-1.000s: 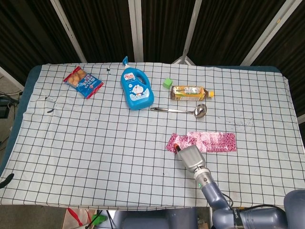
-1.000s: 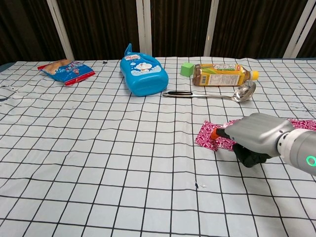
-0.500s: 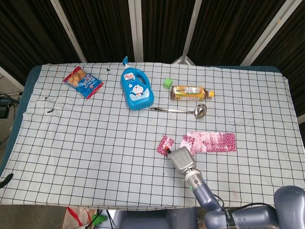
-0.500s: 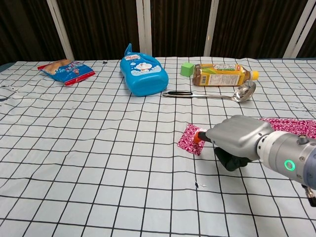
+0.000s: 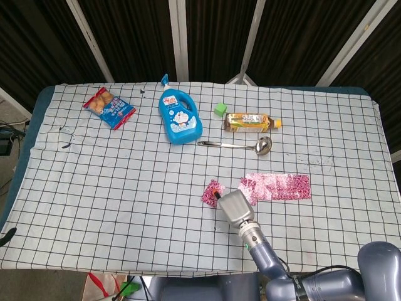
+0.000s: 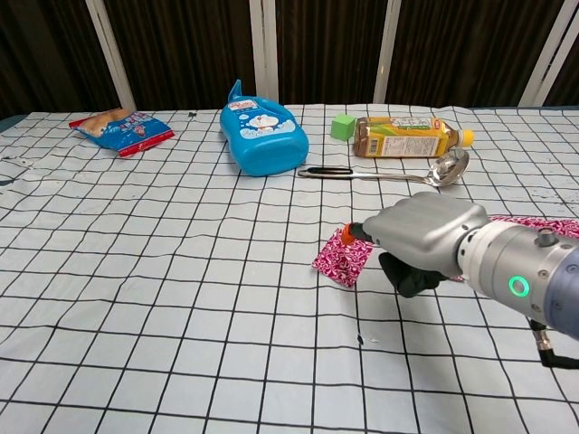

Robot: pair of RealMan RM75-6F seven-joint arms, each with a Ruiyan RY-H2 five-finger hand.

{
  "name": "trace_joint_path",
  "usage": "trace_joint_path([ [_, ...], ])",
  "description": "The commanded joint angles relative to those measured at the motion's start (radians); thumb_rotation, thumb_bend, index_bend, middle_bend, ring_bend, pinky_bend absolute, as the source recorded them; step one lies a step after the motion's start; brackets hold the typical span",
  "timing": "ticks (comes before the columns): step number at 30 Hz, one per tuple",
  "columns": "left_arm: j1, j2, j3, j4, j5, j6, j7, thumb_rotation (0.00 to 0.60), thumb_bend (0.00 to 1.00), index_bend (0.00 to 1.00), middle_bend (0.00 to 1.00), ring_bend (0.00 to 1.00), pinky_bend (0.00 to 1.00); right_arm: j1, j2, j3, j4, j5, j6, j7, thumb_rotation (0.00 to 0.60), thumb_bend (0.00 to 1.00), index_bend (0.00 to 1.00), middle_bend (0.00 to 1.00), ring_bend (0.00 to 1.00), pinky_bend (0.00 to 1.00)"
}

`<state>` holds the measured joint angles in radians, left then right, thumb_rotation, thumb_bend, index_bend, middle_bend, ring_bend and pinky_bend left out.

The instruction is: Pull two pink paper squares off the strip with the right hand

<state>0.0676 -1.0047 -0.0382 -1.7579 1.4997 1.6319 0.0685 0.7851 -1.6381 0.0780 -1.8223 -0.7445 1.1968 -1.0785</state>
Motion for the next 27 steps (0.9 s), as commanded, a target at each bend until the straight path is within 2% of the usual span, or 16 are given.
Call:
trace_joint_path([
  [1, 0.0, -0.001, 0.0, -0.002, -0.001, -0.001, 0.003, 0.6, 0.28, 0.15, 0.0, 0.0, 0.08, -0.011, 0.033, -0.006, -0.017, -0.004, 0.016, 0.014, 0.6, 0.85, 0.17, 0.85, 0.88, 0.7],
  [13, 0.006, -0.007, 0.002, -0.008, 0.003, 0.013, 0.022, 0.6, 0.28, 0.15, 0.0, 0.0, 0.08, -0.045, 0.116, -0.042, 0.013, 0.013, -0.018, 0.099, 0.6, 0.85, 0.17, 0.85, 0.88, 0.7],
  [27, 0.005, -0.013, 0.002, -0.011, 0.003, 0.012, 0.041, 0.6, 0.28, 0.15, 0.0, 0.0, 0.08, -0.068, 0.134, -0.079, 0.052, -0.009, -0.047, 0.161, 0.6, 0.85, 0.17, 0.85, 0.88, 0.7],
])
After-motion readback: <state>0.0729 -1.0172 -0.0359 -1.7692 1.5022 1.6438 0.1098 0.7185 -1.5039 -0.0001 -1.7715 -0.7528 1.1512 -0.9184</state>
